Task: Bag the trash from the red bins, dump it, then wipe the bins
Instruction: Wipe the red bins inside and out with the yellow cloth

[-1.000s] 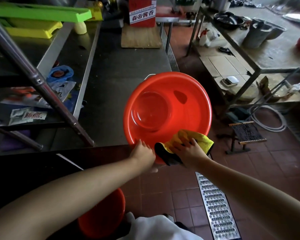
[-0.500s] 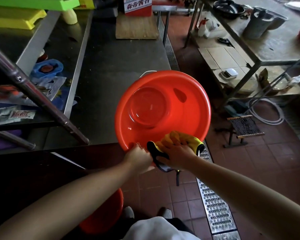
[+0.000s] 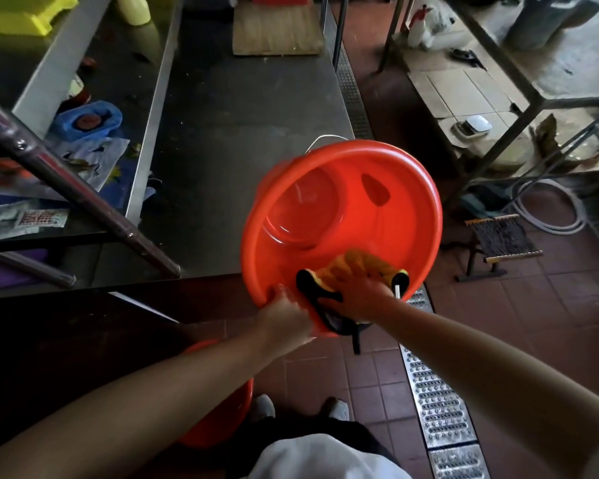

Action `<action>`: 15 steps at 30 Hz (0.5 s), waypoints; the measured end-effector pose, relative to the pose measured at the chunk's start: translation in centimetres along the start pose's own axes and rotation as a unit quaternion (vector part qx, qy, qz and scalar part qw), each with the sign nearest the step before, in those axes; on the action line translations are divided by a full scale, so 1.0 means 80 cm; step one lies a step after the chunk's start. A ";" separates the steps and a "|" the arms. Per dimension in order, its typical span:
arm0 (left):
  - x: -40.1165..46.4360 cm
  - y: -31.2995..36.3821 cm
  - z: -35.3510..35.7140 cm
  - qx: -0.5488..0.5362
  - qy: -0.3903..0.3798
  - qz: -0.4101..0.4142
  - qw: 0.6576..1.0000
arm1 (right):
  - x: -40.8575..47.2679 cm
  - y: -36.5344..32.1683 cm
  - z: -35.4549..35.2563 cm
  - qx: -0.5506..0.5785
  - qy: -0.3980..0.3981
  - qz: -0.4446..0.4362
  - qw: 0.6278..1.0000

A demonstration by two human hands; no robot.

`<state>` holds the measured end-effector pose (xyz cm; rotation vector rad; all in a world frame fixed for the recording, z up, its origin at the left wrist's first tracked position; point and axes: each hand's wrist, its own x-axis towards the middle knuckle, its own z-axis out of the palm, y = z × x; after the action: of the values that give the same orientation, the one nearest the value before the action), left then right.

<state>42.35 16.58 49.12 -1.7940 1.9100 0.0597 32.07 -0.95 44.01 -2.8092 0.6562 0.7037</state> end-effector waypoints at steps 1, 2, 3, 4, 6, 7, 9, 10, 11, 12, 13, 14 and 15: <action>-0.002 -0.001 -0.006 0.004 -0.003 0.007 1.000 | 0.002 0.011 -0.004 -0.032 -0.003 0.030 0.999; -0.002 -0.001 -0.010 0.003 -0.012 0.021 1.000 | 0.004 0.018 -0.008 -0.057 -0.010 0.067 0.996; -0.003 0.000 -0.015 -0.001 -0.023 0.036 0.999 | 0.008 0.016 -0.010 -0.066 -0.018 0.097 0.993; -0.004 0.001 -0.019 0.005 -0.035 0.043 0.998 | 0.012 0.007 -0.011 -0.050 -0.028 0.112 0.992; -0.006 0.000 -0.020 0.033 -0.053 0.005 0.998 | 0.017 -0.021 -0.002 0.032 -0.048 0.088 0.994; -0.007 0.001 -0.017 0.032 -0.044 -0.017 0.998 | 0.017 -0.031 0.005 0.067 -0.051 0.057 0.995; -0.007 0.004 -0.010 0.053 -0.025 -0.028 0.998 | 0.014 -0.028 0.012 0.076 -0.033 0.000 0.997; -0.007 0.005 -0.008 0.055 -0.024 -0.007 0.998 | 0.014 -0.016 0.012 0.054 -0.019 -0.007 0.998; -0.007 0.006 -0.007 0.050 -0.031 0.020 0.998 | 0.015 -0.003 0.010 0.023 -0.014 0.008 1.000; -0.007 0.007 -0.006 0.046 -0.040 0.034 0.998 | 0.018 0.010 0.007 -0.011 -0.017 0.042 0.999; -0.007 0.005 -0.007 0.055 -0.041 0.029 0.997 | 0.021 0.018 0.004 -0.040 -0.026 0.082 0.995; -0.006 0.004 -0.009 0.068 -0.039 0.020 0.997 | 0.024 0.020 0.002 -0.054 -0.035 0.115 0.991; -0.005 0.005 -0.010 0.071 -0.037 0.019 0.997 | 0.028 0.014 0.001 -0.044 -0.039 0.131 0.990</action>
<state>41.73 16.65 49.87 -1.6393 1.8490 0.0037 33.29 -2.71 42.80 -2.7853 1.0159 0.9021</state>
